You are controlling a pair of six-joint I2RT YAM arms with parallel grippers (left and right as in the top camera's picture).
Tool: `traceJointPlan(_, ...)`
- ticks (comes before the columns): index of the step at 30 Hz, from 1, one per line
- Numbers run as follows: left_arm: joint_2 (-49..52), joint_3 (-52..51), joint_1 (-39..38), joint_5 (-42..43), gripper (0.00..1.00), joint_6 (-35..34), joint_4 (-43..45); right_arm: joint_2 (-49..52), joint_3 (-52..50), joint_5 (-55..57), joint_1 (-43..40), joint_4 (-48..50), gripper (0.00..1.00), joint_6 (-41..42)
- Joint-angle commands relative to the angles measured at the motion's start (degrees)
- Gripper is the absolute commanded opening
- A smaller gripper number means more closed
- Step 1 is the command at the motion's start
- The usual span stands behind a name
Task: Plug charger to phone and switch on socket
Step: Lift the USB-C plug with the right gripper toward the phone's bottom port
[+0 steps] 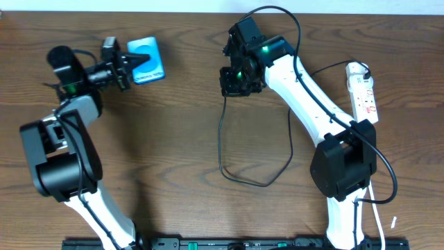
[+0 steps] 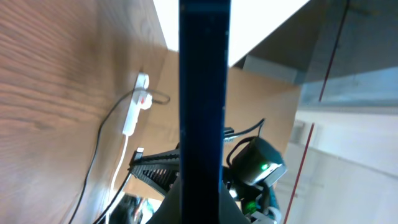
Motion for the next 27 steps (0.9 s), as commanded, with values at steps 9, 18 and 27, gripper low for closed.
traceJointPlan(9,-0.63,1.07,-11.23,-4.26,0.07,2.91,0.48,-6.29,-10.29,-3.67,-5.18,-2.58,0.01,-6.01)
traceJointPlan(18,-0.63,1.07,-17.77,-9.88,0.07,6.12,0.46,-24.94,-33.07,-12.98,-9.70,8.98,0.01,-13.90)
traceJointPlan(27,-0.63,1.07,-21.73,-10.86,0.07,9.22,0.46,-38.36,-57.64,-32.81,-12.52,31.98,0.01,-13.90)
